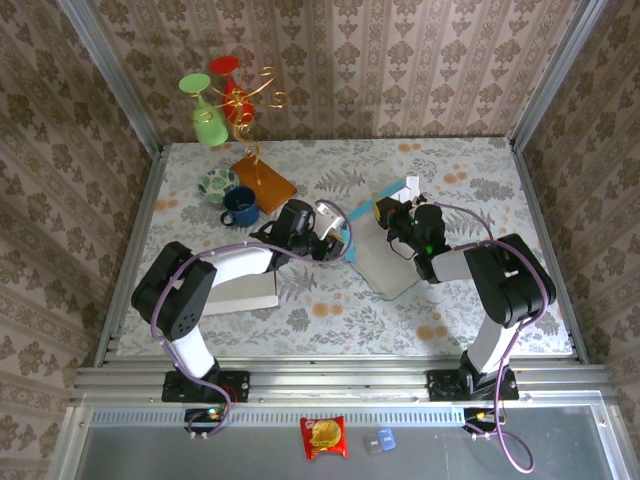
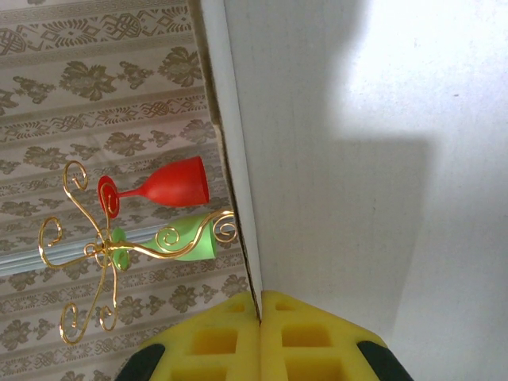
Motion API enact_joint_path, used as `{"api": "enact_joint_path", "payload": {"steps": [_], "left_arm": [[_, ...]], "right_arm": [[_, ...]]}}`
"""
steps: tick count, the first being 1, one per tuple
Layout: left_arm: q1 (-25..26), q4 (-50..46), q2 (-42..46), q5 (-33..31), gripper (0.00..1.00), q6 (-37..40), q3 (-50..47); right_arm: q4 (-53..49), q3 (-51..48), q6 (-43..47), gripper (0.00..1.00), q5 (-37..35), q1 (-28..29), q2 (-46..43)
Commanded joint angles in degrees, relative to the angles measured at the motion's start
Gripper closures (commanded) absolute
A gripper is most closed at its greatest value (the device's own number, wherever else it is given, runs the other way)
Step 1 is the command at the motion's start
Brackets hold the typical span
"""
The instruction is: Fold the paper box
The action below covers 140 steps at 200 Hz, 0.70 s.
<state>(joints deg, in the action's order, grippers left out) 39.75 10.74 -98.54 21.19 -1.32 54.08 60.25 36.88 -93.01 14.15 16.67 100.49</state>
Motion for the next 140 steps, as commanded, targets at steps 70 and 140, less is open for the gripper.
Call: {"api": "enact_joint_path", "payload": {"steps": [70,140], "left_arm": [[2.44,2.34,-1.83,-5.81,0.65,-2.17,2.09],[3.22,6.11,-3.15,-11.89,0.64,-7.46,0.05]], "right_arm": [[2.68,-1.09,0.23,1.0,-1.6,1.17,1.11],[6.0,-2.86,0.62,1.0,-5.18,3.1,1.8]]}}
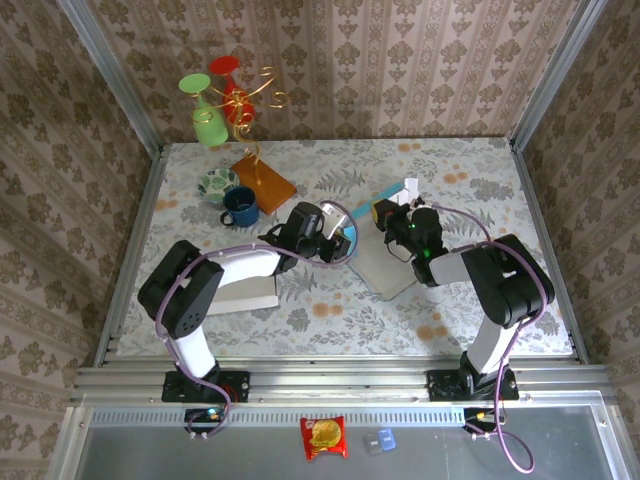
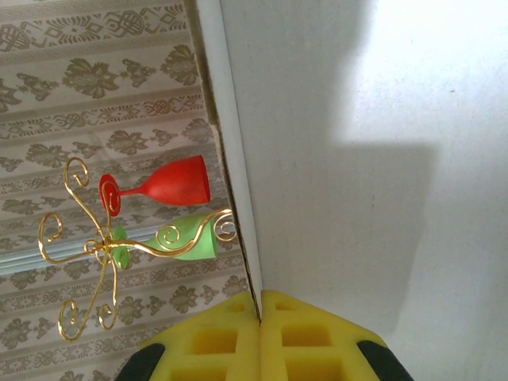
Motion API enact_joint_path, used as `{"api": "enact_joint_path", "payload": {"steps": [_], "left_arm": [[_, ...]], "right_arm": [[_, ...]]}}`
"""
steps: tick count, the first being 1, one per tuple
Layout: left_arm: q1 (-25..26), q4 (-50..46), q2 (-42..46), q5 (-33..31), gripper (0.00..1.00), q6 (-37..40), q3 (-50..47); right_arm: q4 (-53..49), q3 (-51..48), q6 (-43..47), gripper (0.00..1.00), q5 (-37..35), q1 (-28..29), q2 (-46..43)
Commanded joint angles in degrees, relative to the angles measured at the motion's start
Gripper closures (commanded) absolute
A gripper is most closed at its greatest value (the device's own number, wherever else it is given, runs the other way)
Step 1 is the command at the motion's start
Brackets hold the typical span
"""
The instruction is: Fold the paper box
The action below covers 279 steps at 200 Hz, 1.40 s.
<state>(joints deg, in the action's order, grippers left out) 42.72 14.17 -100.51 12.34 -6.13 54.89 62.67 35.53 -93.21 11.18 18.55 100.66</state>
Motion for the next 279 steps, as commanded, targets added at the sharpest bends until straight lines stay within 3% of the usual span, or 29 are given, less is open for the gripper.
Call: {"api": "enact_joint_path", "payload": {"steps": [1,35,169,216,279], "left_arm": [[0.21,2.78,-1.18,-3.03,0.64,-2.74,-0.8],[1.12,3.34,-1.08,-5.04,0.64,-3.61,-1.42],[5.61,0.66,-3.39,-18.3,0.71,-6.61,1.63],[8.07,-3.33,-5.44,-26.38,0.73,-10.07,4.59],[9.91,-7.7,-8.93,-35.77,0.84,-13.95,9.34]], "right_arm": [[3.57,-1.53,0.83,1.0,-2.17,1.22,1.68],[8.27,-2.98,1.01,1.0,-3.46,1.61,3.66],[8.73,-5.23,2.07,1.0,-8.98,5.2,3.41],[8.84,-5.21,1.54,1.0,-9.46,5.36,3.26],[9.0,-5.44,0.51,1.0,-9.72,5.89,2.64]]}}
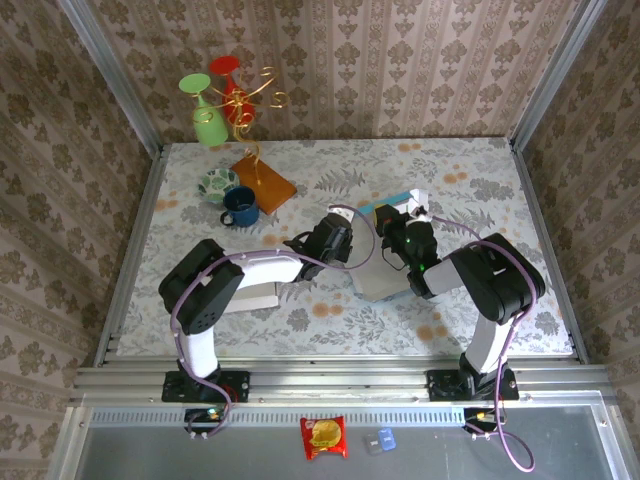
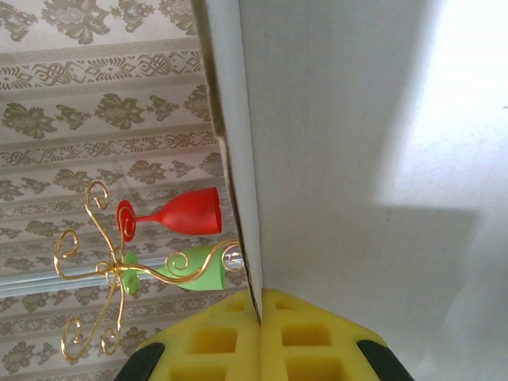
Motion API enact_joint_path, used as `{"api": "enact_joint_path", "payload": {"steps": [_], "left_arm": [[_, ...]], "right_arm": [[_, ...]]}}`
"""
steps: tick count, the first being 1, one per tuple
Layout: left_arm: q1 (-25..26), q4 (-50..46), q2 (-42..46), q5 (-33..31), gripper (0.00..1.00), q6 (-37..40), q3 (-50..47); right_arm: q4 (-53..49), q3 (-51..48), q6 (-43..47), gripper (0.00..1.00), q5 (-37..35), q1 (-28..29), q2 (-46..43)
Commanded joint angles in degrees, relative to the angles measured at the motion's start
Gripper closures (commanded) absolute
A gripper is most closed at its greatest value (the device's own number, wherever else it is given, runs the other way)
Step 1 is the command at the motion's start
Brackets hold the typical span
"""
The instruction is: Fold the paper box
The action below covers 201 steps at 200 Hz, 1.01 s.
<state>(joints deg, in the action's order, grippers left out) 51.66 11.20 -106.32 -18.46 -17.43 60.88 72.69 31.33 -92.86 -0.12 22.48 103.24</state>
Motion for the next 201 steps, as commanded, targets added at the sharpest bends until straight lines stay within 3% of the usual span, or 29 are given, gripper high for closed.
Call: {"api": "enact_joint_path", "payload": {"steps": [1,90,171,201], "left_arm": [[0.98,-4.76,-3.2,-5.03,0.84,-2.67,3.49],[4.66,-9.13,-6.78,-16.95,1.0,-4.16,7.68],[4.81,-7.04,-7.32,-17.74,1.0,-1.5,6.68],[4.77,-4.19,-6.89,-17.81,1.0,0.59,5.14]], "right_arm": [[-0.99,-1.22,0.15,1.0,1.55,1.95,0.05],[-1.92,-2.49,-0.74,1.0,1.61,2.12,-2.21],[-7.49,-3.37,0.65,1.0,3.0,1.61,-5.58],[-9.63,-3.33,1.47,0.88,4.06,1.17,-6.89]]}}
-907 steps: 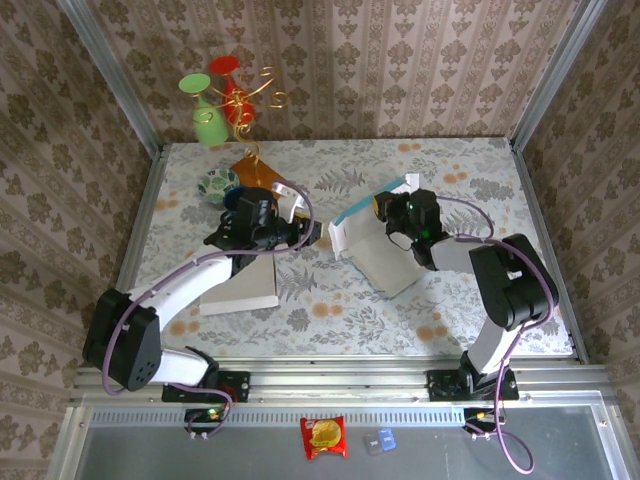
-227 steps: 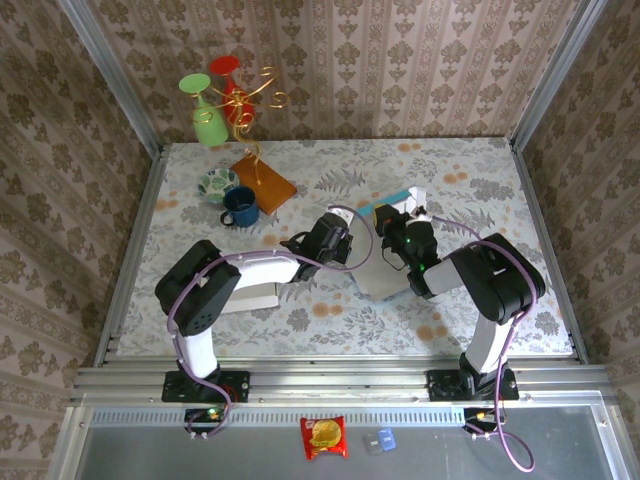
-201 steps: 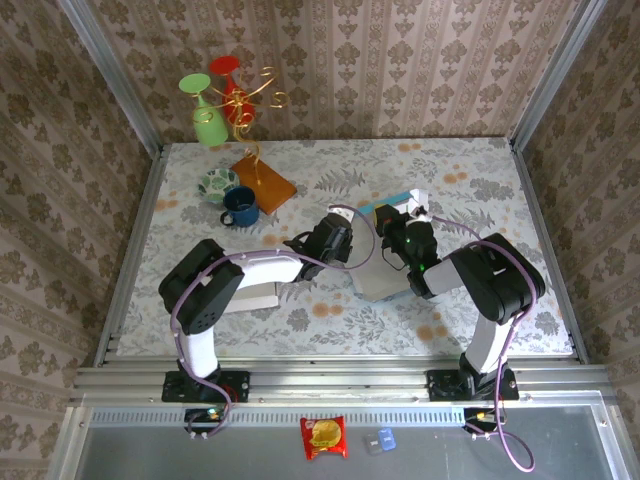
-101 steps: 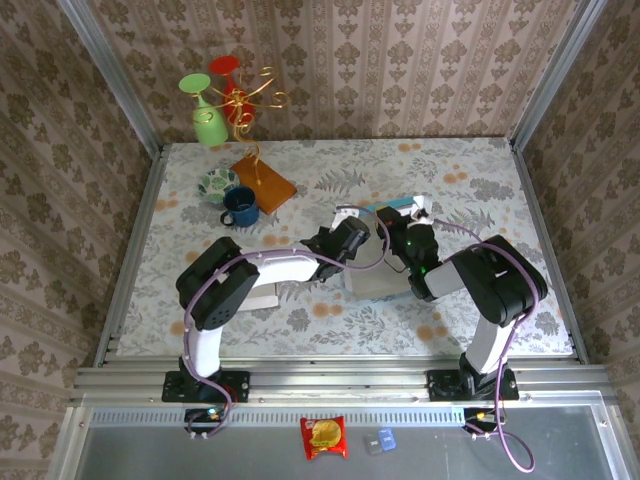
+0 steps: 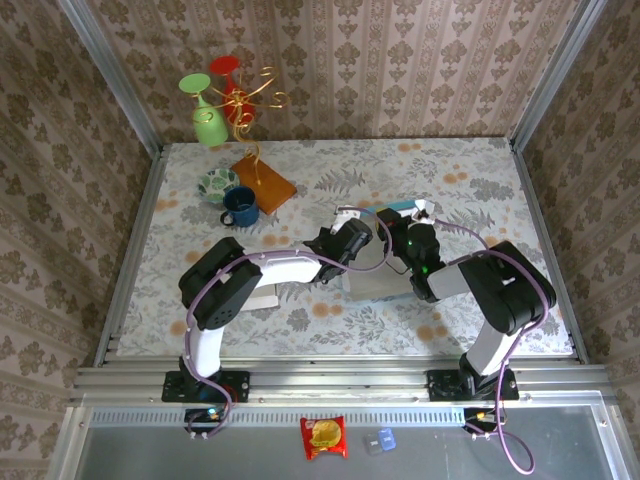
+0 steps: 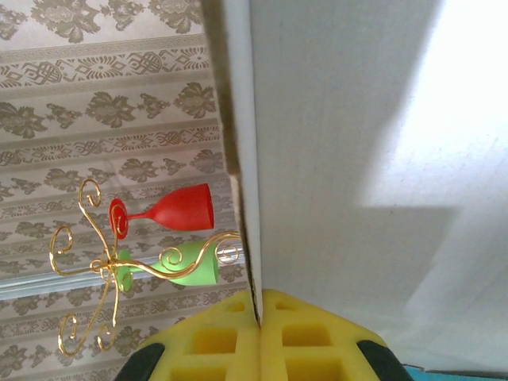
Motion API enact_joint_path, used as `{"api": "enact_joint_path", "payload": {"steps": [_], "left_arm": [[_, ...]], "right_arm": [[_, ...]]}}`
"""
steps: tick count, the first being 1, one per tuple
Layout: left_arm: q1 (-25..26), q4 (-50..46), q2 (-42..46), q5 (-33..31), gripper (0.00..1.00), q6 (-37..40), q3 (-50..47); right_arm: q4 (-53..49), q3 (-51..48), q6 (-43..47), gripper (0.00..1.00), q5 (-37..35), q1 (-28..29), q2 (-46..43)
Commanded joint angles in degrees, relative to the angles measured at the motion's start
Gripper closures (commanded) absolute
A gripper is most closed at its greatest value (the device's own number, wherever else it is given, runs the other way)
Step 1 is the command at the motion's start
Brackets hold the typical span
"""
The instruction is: Fold the paper box
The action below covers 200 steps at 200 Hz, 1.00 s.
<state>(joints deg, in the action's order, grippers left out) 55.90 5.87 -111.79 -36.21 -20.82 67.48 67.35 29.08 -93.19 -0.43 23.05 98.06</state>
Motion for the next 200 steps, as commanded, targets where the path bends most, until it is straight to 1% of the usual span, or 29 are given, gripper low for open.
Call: {"api": "enact_joint_path", "payload": {"steps": [1,24,39,65,82,90,94,108,134,160,181,193,200], "left_arm": [[0.53,1.24,-1.42,-0.08,1.0,4.09,-1.51],[0.57,4.14,-0.94,-0.8,1.0,6.81,-3.04],[0.57,6.04,-0.64,-1.2,1.0,8.65,-4.1],[0.5,8.07,-0.03,-1.34,1.0,11.21,-5.42],[0.41,8.89,0.33,-1.65,1.0,12.2,-6.23],[0.33,9.16,0.49,-1.74,1.0,12.47,-6.49],[0.2,9.18,0.58,-1.76,1.0,12.62,-6.69],[0.05,9.65,0.82,-1.68,1.0,13.27,-7.17],[-0.21,10.88,1.21,-1.37,1.0,15.07,-7.96],[-0.54,12.21,1.65,-1.02,1.0,17.4,-8.57],[-0.83,13.99,2.23,-0.49,1.0,19.61,-9.9],[-1.11,15.1,2.69,0.25,1.0,20.73,-10.76],[-1.3,15.78,2.97,0.68,1.0,21.46,-11.27]], "right_arm": [[-4.4,-1.06,1.83,0.88,4.37,0.64,-1.9],[-9.33,-0.17,3.51,0.7,6.53,-0.49,-4.46],[-14.67,1.16,6.76,0.61,9.2,-1.55,-7.41],[-26.63,4.06,13.58,0.5,14.29,-3.58,-13.24],[-35.04,5.93,17.48,0.39,17.56,-5.07,-17.0],[-38.26,6.4,19.75,0.36,19.1,-5.76,-17.92],[-39.71,6.58,20.75,0.35,19.68,-6.06,-20.2],[-45.39,7.27,24.35,0.3,21.78,-6.77,-23.45],[-54.45,9.38,31.46,0.26,24.77,-7.77,-30.1],[-57.66,9.08,38.22,0.27,26.27,-10.46,-37.61],[-62.72,9.53,45.06,0.3,26.88,-14.95,-43.45],[-66.02,10.23,48.63,0.32,28.54,-18.51,-45.14],[-68.19,10.92,51.72,0.34,28.34,-20.02,-45.83]]}}
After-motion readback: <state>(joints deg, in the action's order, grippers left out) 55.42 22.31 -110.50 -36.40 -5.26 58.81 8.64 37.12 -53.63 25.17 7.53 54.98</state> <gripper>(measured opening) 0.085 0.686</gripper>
